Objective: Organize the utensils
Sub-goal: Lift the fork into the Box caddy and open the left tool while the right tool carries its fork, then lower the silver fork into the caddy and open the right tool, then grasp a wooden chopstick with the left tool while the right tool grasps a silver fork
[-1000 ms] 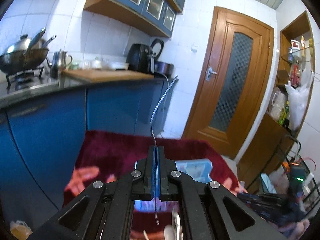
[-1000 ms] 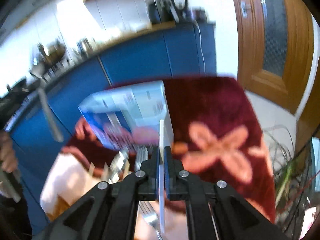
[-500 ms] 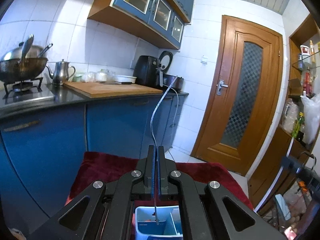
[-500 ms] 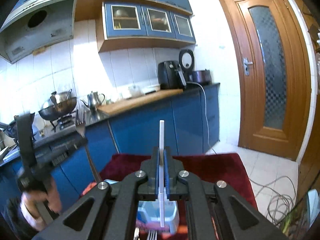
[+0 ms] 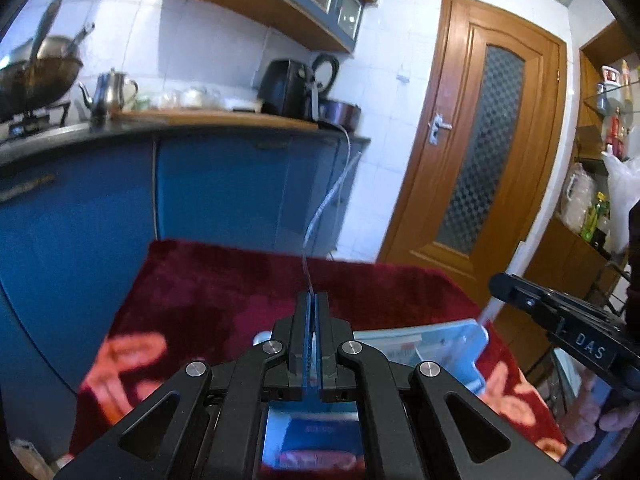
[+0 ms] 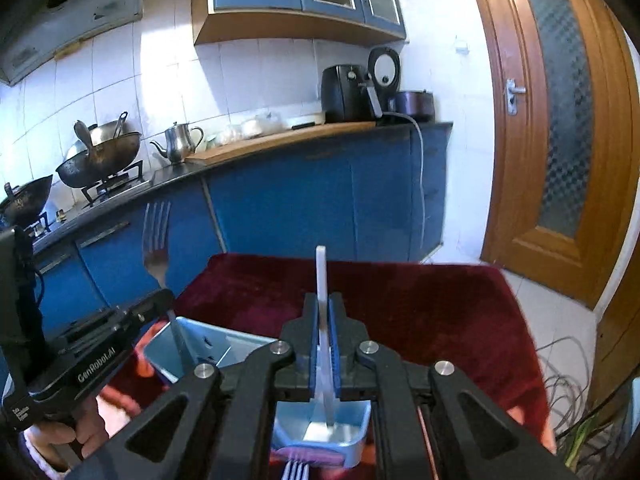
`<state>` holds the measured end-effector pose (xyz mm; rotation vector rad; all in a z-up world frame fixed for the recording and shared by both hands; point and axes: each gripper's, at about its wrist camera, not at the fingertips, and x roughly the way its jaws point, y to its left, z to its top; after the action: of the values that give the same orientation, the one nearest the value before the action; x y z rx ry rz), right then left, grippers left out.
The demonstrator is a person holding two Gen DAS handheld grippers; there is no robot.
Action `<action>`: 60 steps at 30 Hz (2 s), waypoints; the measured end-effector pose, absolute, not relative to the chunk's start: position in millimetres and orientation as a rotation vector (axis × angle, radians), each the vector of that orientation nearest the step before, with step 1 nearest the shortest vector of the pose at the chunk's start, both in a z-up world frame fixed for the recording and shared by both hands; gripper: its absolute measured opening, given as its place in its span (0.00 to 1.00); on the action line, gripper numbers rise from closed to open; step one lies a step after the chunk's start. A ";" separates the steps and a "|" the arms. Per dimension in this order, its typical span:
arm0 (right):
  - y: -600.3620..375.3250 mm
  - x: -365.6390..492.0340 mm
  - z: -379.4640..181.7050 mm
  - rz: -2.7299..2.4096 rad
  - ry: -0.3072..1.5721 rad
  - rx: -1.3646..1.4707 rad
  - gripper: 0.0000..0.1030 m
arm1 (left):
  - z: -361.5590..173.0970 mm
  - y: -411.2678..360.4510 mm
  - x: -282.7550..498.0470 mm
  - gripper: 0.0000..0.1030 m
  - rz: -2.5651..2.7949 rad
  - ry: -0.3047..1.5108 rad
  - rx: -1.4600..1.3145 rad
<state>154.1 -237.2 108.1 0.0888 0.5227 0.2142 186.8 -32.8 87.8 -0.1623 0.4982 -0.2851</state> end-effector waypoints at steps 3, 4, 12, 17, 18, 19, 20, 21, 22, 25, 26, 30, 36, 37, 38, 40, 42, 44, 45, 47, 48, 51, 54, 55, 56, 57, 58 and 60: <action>-240.4 141.3 112.1 0.221 0.503 0.099 0.26 | 87.6 -31.7 180.6 0.09 -0.291 0.520 -0.160; -241.1 135.6 115.1 0.219 0.493 0.096 0.26 | 89.4 -31.6 175.9 0.14 -0.289 0.515 -0.151; -247.0 96.2 128.3 0.201 0.527 0.061 0.28 | 108.4 -30.0 134.5 0.23 -0.311 0.509 -0.065; -250.0 78.5 117.4 0.206 0.631 0.049 0.28 | 109.7 -25.4 107.4 0.23 -0.325 0.568 -0.008; -250.1 75.3 113.4 0.210 0.654 0.047 0.28 | 109.2 -24.5 103.6 0.23 -0.324 0.582 0.003; -248.8 71.5 107.8 0.211 0.684 0.045 0.28 | 108.0 -24.1 99.9 0.23 -0.324 0.595 0.012; -247.9 69.4 102.9 0.215 0.710 0.042 0.28 | 106.7 -23.7 97.1 0.23 -0.324 0.609 0.017; -246.3 67.2 96.9 0.218 0.741 0.037 0.28 | 104.3 -22.8 93.8 0.23 -0.327 0.629 0.020; -245.2 63.4 91.2 0.221 0.764 0.033 0.28 | 101.2 -22.1 91.0 0.23 -0.333 0.653 0.024; -241.6 54.3 73.4 0.232 0.837 0.010 0.28 | 89.7 -20.7 86.1 0.23 -0.348 0.720 0.034; -239.4 51.0 68.2 0.235 0.855 0.000 0.28 | 84.9 -20.6 84.7 0.23 -0.354 0.748 0.038; -233.4 40.4 45.2 0.242 0.945 -0.056 0.28 | 67.5 -21.6 80.8 0.23 -0.366 0.834 0.043; -228.7 30.6 21.7 0.249 1.044 -0.104 0.33 | 44.0 -22.4 82.4 0.23 -0.354 0.940 0.044; -228.7 29.3 19.0 0.251 1.055 -0.109 0.33 | 39.4 -23.4 83.3 0.23 -0.354 0.961 0.043; -228.6 27.9 16.1 0.252 1.069 -0.116 0.34 | 34.8 -24.6 84.0 0.23 -0.356 0.982 0.042; -228.8 24.9 11.9 0.251 1.092 -0.133 0.34 | 28.5 -26.9 85.3 0.23 -0.361 1.018 0.041; -228.5 22.5 8.3 0.251 1.111 -0.153 0.34 | 21.9 -30.0 85.8 0.23 -0.364 1.053 0.049; -228.8 21.1 4.3 0.245 1.136 -0.175 0.34 | 16.5 -33.1 85.5 0.23 -0.368 1.078 0.063; -229.3 20.8 2.2 0.242 1.150 -0.182 0.34 | 14.9 -34.3 85.6 0.23 -0.368 1.087 0.069; -229.9 20.9 -1.3 0.243 1.172 -0.188 0.34 | 10.7 -36.6 85.2 0.23 -0.369 1.110 0.080; -230.4 21.5 -2.7 0.242 1.184 -0.191 0.34 | 8.4 -37.8 85.6 0.23 -0.372 1.126 0.084; -230.7 23.0 -7.7 0.245 1.218 -0.190 0.34 | 0.5 -40.1 88.1 0.23 -0.381 1.183 0.074; -231.2 23.9 -11.0 0.251 1.249 -0.190 0.34 | -6.7 -39.9 90.3 0.23 -0.394 1.246 0.048; -231.3 24.0 -12.7 0.251 1.261 -0.197 0.34 | -8.2 -39.6 90.7 0.23 -0.397 1.255 0.044; -231.4 24.2 -14.3 0.252 1.269 -0.204 0.34 | -9.3 -39.3 91.4 0.23 -0.399 1.263 0.042; -231.4 24.5 -15.3 0.255 1.275 -0.209 0.34 | -9.7 -39.7 92.3 0.23 -0.400 1.266 0.042; -231.3 24.4 -15.8 0.257 1.278 -0.211 0.34 | -10.1 -39.9 93.3 0.21 -0.401 1.267 0.041; -232.3 26.0 -16.6 0.265 1.290 -0.207 0.34 | -11.7 -41.1 97.0 0.20 -0.400 1.279 0.035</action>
<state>26.0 -232.3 -16.6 -0.2066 1.2904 0.2653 97.0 -41.1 -11.7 0.0354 1.2790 -0.4003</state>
